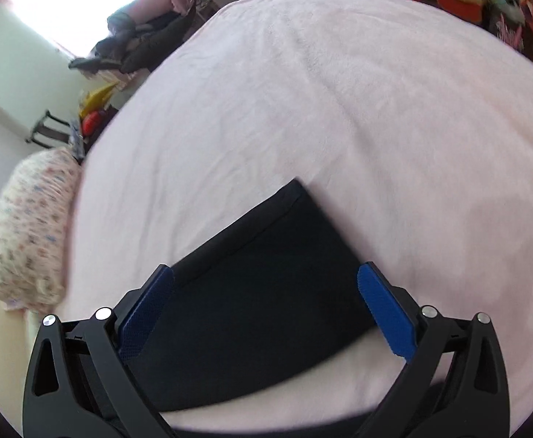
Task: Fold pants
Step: 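Reach the right tool to the pant leg cuffs and grasp one cuff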
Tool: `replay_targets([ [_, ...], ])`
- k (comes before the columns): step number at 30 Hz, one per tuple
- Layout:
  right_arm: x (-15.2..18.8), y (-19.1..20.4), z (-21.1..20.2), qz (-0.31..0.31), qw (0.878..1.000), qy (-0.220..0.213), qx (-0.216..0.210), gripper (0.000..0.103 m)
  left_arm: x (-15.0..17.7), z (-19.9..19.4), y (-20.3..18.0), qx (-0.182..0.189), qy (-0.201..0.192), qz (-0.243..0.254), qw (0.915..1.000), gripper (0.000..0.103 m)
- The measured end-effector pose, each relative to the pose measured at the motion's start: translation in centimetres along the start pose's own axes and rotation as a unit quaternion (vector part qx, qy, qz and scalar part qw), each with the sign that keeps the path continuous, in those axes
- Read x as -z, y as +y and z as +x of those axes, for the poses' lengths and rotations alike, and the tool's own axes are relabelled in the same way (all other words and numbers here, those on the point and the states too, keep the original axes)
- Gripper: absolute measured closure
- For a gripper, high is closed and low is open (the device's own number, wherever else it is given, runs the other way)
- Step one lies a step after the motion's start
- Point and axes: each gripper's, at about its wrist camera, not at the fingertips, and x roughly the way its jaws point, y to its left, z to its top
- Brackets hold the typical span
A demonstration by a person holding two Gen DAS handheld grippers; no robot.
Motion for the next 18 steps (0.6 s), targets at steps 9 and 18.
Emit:
replay_targets([
  [9,-2.2,-0.9,3.2,-0.023,0.998,-0.053,-0.003,0.028,0.4,2.2,0.6,0.022,0.059,-0.005,0.9980,0.002],
  [18,-2.7,0.4,6.6,-0.057,0.996,-0.048,0.056,0.034,0.5,2.2,-0.6,0.037,0.064,0.014,0.9971,0.002],
])
